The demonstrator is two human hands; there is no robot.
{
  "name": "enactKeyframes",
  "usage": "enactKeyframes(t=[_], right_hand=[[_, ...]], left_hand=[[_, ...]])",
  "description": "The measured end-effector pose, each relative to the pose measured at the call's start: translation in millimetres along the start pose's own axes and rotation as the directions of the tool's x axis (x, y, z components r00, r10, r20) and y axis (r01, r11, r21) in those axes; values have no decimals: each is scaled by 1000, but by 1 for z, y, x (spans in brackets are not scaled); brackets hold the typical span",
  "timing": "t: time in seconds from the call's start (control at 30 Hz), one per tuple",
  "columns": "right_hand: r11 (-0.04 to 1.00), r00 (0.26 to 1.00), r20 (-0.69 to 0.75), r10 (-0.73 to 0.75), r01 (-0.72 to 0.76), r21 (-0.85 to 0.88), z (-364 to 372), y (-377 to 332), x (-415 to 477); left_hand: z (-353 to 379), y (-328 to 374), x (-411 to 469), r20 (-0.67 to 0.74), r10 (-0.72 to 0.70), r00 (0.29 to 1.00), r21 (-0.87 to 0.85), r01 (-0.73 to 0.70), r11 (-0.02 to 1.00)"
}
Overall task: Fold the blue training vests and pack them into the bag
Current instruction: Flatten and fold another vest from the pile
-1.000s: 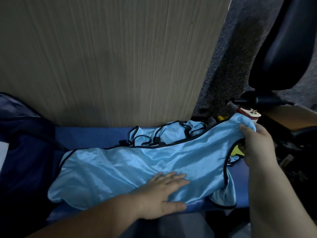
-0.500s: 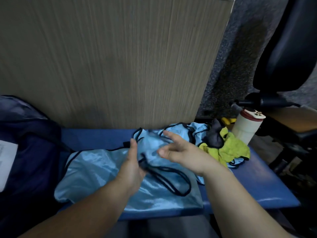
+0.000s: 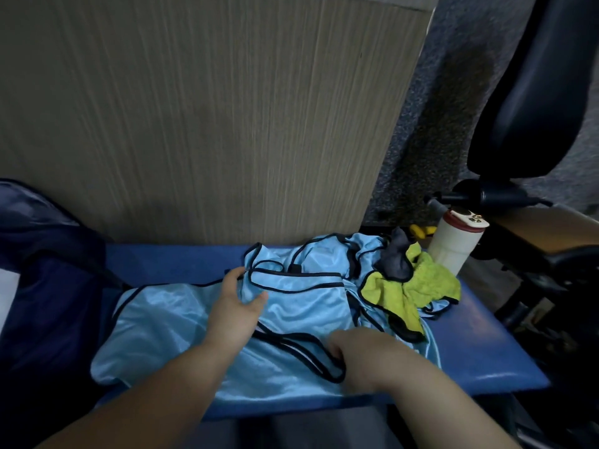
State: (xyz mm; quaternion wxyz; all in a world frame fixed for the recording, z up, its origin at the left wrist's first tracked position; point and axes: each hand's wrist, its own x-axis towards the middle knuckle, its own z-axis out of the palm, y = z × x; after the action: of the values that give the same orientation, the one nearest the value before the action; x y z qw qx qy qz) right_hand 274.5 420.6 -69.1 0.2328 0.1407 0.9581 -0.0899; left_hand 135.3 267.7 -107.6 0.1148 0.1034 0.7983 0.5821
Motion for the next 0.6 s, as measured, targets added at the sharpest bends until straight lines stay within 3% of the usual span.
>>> enactKeyframes(t=[0.07,0.17,0.27,0.37,0.43,0.5,0.6], right_hand=[[1000,997,-72,-22,21,-9,4,3,-3],[999,998,-54,-30,33,44,-5,20,-13],[989,984,98,-148,144,45,-11,25,-19],[960,929,269,-254,207,191,-10,21,-15],[952,967,146,-207,165,259,-5,23,-8],[951,987,-142,-78,117,287,-2,27,2],[934,870,-472,143,39,355,4,33,17]], left_hand=[[-1,-1,3,-14,-12,1000,26,12,1000],[-4,-1,3,-27,-28,999,58,30,998],[-8,-6,3,-37,1,999,224,8,974],[-8,-12,2,-92,134,987,487,-73,870],[-3,-12,-5,-74,316,946,575,-219,789],[5,-12,-16,50,504,862,581,-436,688],[14,-17,-26,286,648,706,500,-687,528]])
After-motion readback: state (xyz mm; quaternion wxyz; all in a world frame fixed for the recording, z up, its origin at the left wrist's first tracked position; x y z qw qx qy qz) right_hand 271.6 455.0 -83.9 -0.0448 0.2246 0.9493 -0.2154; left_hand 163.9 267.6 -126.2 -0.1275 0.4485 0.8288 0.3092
